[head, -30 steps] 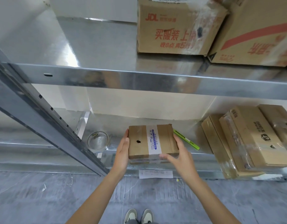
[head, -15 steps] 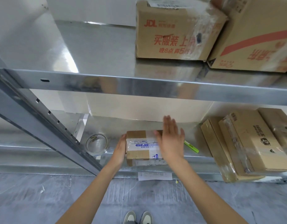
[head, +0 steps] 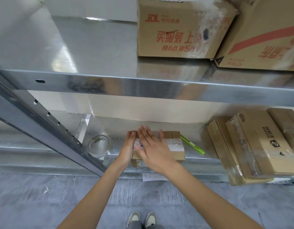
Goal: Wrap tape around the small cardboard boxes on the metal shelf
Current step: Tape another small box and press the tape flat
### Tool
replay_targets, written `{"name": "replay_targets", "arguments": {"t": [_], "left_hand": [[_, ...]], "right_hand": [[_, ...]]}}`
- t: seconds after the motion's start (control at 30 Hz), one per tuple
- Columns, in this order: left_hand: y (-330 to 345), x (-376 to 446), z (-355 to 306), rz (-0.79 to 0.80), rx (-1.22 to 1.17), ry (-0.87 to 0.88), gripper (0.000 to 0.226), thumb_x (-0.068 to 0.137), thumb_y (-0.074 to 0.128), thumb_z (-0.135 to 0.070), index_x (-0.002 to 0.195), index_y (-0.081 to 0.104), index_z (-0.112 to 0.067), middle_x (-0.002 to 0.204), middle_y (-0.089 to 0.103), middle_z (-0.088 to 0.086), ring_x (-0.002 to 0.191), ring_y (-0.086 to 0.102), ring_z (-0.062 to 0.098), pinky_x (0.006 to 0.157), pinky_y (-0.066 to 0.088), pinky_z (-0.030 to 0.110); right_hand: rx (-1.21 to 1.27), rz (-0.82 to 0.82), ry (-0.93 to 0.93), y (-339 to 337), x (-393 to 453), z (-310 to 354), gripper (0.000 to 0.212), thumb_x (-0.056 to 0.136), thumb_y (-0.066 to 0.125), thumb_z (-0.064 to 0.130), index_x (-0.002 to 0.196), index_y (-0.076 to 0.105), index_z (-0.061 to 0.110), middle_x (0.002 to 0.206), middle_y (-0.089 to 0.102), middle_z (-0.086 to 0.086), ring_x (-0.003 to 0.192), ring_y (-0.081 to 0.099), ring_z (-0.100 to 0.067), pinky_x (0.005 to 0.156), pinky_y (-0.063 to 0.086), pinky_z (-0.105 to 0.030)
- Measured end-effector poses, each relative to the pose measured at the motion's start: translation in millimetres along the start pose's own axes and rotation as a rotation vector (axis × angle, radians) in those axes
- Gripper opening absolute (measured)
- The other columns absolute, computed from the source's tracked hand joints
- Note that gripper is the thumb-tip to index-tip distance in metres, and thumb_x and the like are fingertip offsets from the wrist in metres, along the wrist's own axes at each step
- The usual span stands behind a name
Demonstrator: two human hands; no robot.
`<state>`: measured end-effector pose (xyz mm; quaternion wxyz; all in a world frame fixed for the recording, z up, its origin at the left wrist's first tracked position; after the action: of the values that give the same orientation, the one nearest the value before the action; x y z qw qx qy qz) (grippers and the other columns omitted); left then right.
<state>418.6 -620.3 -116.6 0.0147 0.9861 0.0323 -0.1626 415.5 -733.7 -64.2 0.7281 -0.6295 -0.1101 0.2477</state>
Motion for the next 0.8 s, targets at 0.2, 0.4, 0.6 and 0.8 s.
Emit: {"name": "replay_targets", "arguments": {"t": [0.2, 0.4, 0.6, 0.8], "left_hand": [[-1.5, -0.1, 3.0, -0.007, 0.004, -0.02, 0.02, 0.106, 0.031, -0.032, 0.102, 0.051, -0.033, 0.103, 0.057, -0.021, 0.086, 0.053, -0.026, 0.078, 0.041, 0.006], [-2.6, 1.3, 1.3, -0.011, 0.044, -0.018, 0.02, 0.106, 0.03, -0.034, 0.102, 0.05, -0.034, 0.104, 0.057, -0.02, 0.087, 0.054, -0.025, 0.073, 0.039, -0.001], [-0.5, 7.9, -10.3, 0.029, 0.01, -0.117, 0.034, 0.106, 0.026, -0.042, 0.113, 0.051, -0.019, 0.112, 0.063, 0.009, 0.099, 0.063, 0.019, 0.078, 0.049, 0.029], [-1.8, -2.6, -9.7, 0.057, -0.114, -0.184, 0.058, 0.097, 0.012, -0.067, 0.087, 0.067, -0.055, 0.085, 0.072, -0.026, 0.081, 0.067, -0.012, 0.079, 0.045, 0.02]], "right_hand": [[0.018, -0.071, -0.067, 12.6, -68.3, 30.6, 0.065, 0.099, 0.02, 0.047, 0.155, 0.01, 0.015, 0.162, 0.006, 0.003, 0.149, -0.004, -0.01, 0.117, -0.002, -0.045], [-0.044, -0.194, -0.068, 7.3, -77.2, 33.8, 0.061, 0.094, 0.041, 0.039, 0.15, 0.034, 0.016, 0.157, 0.027, 0.001, 0.146, 0.02, -0.018, 0.113, 0.029, -0.054], [0.626, -0.287, 0.415, -10.8, -78.0, -58.3, 0.091, 0.079, 0.063, 0.059, 0.152, 0.018, 0.028, 0.159, 0.015, 0.005, 0.146, 0.015, -0.016, 0.115, 0.02, -0.033], [0.687, -0.412, 0.562, -23.4, -43.8, -86.2, 0.094, 0.066, 0.06, 0.079, 0.139, 0.038, 0.024, 0.134, 0.052, 0.003, 0.12, 0.049, -0.013, 0.09, 0.043, -0.031]]}}
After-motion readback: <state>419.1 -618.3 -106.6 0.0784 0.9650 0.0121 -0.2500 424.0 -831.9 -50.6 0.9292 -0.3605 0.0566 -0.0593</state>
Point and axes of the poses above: each hand's wrist, its own x-axis towards the middle knuckle, its own y-axis out of the palm, z = x × y, the point moved 4 cm from there along x, towards the middle knuckle
